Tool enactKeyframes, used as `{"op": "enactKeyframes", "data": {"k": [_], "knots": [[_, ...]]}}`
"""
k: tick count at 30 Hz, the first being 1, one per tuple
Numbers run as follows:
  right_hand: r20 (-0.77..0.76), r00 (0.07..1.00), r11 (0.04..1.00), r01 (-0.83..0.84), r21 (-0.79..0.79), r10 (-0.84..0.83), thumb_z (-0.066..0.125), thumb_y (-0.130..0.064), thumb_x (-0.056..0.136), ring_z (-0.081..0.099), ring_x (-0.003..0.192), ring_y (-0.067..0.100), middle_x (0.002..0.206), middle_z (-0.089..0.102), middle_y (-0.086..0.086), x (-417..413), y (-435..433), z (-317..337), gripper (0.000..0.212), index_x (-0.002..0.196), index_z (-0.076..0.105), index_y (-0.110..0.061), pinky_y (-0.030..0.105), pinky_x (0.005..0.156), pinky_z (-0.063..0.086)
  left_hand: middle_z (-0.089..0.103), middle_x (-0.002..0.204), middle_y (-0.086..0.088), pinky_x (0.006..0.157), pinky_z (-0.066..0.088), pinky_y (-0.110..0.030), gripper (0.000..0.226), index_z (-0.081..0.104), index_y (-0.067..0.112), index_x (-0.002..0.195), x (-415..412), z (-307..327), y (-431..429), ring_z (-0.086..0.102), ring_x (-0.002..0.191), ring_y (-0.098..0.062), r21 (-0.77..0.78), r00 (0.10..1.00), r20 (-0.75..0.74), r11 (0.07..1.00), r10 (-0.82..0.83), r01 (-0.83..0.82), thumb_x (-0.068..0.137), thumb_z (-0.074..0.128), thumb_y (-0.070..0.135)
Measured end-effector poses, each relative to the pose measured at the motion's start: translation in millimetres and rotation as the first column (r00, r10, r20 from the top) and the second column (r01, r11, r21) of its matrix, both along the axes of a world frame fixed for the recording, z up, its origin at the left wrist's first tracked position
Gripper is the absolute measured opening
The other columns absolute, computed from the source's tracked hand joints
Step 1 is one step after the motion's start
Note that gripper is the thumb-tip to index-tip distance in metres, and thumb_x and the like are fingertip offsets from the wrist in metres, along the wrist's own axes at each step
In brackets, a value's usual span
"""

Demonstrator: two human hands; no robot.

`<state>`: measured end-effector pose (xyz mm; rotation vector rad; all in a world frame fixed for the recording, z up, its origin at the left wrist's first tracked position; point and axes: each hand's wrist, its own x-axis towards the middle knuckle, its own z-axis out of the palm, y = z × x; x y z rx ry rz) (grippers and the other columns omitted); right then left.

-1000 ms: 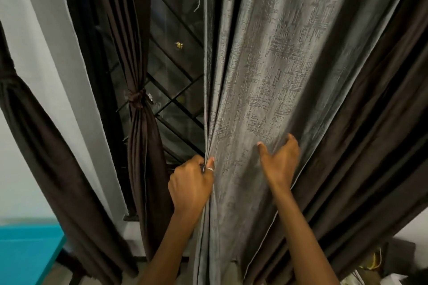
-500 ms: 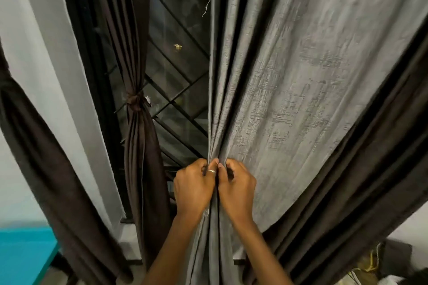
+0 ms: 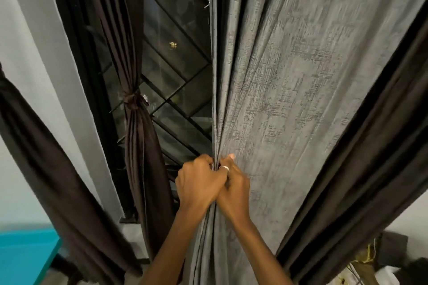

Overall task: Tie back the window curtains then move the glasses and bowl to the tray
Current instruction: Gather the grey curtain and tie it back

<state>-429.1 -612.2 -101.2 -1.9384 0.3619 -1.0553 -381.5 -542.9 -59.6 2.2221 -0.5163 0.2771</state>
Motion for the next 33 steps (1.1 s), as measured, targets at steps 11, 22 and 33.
{"op": "enactKeyframes", "data": {"k": [11, 22, 33], "knots": [[-0.088, 0.935, 0.934, 0.351, 0.070, -0.345, 0.063, -0.008, 0.093, 0.062, 0.113, 0.004, 0.126, 0.064, -0.009, -36.2, -35.5, 7.8, 0.039, 0.130, 0.064, -0.018, 0.038, 0.101, 0.053, 0.066, 0.071, -0.009, 0.059, 0.041, -0.036, 0.042, 0.040, 0.019, 0.067, -1.6, -3.6, 1.5, 0.065, 0.072, -0.039, -0.011, 0.999, 0.041, 1.000, 0.021, -0.021, 0.098, 0.053, 0.044], [-0.238, 0.944, 0.923, 0.286, 0.257, -0.226, 0.073, -0.032, 0.090, 0.060, 0.120, 0.018, 0.127, 0.061, -0.010, -46.2, -108.3, 21.9, 0.061, 0.143, 0.043, -0.024, 0.029, 0.092, 0.053, 0.048, 0.055, 0.004, 0.054, 0.042, -0.032, 0.044, 0.040, 0.021, 0.062, -1.2, -11.3, 5.5, 0.057, 0.055, -0.026, -0.058, 0.996, 0.062, 0.996, -0.065, 0.068, 0.097, 0.058, 0.041], [-0.211, 0.971, 0.980, -0.073, 0.184, 0.111, 0.049, -0.008, 0.099, 0.063, 0.105, -0.011, 0.114, 0.069, -0.021, -10.5, -39.9, -4.3, 0.046, 0.140, 0.057, -0.028, 0.005, 0.084, 0.048, 0.052, 0.054, 0.000, 0.049, 0.044, -0.037, 0.043, 0.047, 0.017, 0.064, 3.5, -19.1, 3.6, 0.055, 0.051, -0.020, -0.112, 0.979, 0.120, 0.978, -0.164, 0.178, 0.097, 0.060, 0.040]]}}
